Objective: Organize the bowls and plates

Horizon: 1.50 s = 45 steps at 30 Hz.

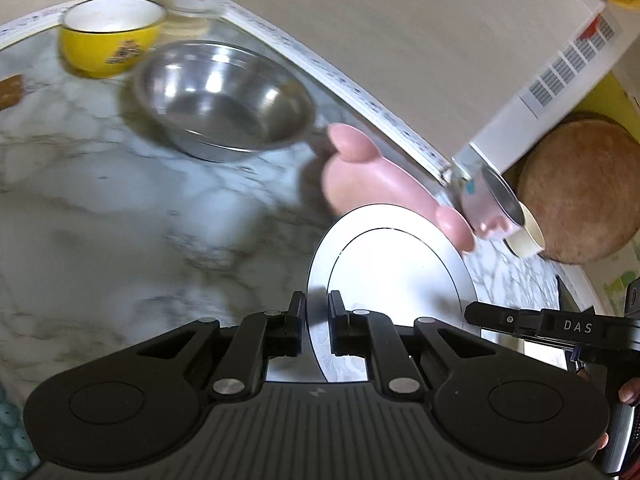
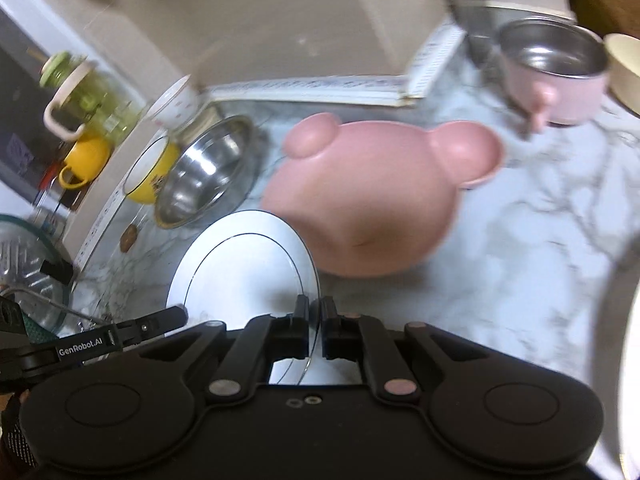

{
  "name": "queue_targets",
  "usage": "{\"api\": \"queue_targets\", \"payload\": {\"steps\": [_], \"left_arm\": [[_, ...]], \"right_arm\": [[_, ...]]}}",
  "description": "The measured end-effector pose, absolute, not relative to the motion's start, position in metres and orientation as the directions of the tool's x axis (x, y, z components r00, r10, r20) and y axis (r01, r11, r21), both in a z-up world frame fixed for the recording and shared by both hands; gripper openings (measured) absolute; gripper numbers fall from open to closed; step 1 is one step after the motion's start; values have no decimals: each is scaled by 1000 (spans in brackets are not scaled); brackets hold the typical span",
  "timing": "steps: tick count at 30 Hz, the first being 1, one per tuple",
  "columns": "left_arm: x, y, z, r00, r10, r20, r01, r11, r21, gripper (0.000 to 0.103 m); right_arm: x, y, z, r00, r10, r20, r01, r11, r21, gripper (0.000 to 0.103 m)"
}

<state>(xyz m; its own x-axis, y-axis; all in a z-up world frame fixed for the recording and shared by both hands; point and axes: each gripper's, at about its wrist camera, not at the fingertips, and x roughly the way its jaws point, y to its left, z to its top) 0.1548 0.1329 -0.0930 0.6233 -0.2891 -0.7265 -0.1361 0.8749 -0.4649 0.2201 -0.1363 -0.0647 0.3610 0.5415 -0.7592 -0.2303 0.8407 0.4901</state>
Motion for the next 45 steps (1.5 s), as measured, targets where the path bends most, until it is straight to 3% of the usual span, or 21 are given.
{"api": "queue_targets", "payload": {"steps": [30,45], "left_arm": [[214,-124,-87,451,-511,-732,270,860,-434,10],[225,-191,-110,387,-491,-780,333,864,-379,11]], "right_arm": [[162,-399,-68,537,367,-760,106,864,492,7],[144,-458,-98,518,324,-792,197,855,480,7]]}}
